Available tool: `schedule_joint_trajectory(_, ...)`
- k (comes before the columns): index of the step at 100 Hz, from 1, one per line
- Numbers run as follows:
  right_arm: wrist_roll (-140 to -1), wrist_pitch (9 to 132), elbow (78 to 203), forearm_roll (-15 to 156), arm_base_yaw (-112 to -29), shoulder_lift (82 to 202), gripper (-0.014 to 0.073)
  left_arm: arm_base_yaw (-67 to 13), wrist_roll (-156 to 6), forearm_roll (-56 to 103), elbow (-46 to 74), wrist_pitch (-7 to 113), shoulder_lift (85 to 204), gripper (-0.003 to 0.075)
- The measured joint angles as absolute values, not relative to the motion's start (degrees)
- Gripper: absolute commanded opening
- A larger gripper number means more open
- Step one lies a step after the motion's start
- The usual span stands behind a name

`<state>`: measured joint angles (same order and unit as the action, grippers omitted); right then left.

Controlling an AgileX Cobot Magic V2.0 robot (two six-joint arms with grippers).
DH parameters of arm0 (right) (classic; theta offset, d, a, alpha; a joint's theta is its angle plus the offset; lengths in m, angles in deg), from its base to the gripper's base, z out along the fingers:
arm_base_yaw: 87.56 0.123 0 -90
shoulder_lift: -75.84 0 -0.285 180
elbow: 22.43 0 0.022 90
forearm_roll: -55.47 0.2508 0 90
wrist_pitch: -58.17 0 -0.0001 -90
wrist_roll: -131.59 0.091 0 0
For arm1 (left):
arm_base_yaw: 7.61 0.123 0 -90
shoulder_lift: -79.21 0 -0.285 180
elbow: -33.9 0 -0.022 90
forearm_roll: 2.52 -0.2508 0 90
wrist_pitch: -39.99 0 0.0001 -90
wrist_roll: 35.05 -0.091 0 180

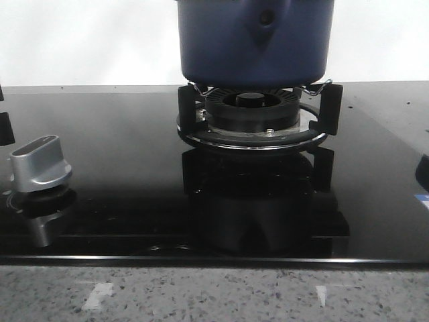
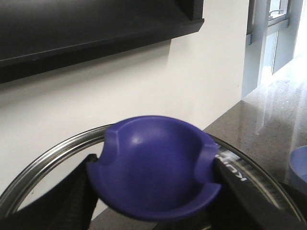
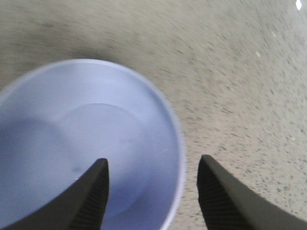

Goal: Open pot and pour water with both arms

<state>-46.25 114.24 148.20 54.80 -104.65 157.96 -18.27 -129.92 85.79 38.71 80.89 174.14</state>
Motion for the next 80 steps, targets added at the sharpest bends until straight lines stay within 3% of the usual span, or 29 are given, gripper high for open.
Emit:
schedule_joint_trajectory(29, -46.2, 114.6, 148.3, 54.8, -106.0, 166.8, 0.0335, -18.3, -129.8, 85.6, 38.7, 80.9, 174.1, 0.0242)
schedule_joint_trajectory(41, -46.2, 114.6, 148.3, 55.1, -106.0, 168.8, 0.0181, -18.3, -129.8, 85.6, 38.7, 80.4, 174.1, 0.0242)
schedule_joint_trajectory(55, -46.2, 114.5, 148.3, 55.5, -106.0, 170.0, -0.0072, -18.3, -129.8, 85.6, 38.7, 79.0, 174.1, 0.0242)
schedule_joint_trajectory(80, -45.9, 114.6, 149.1, 57.9, -106.0, 169.5, -0.0066, -18.3, -129.8, 85.6, 38.7, 77.6, 174.1, 0.0242)
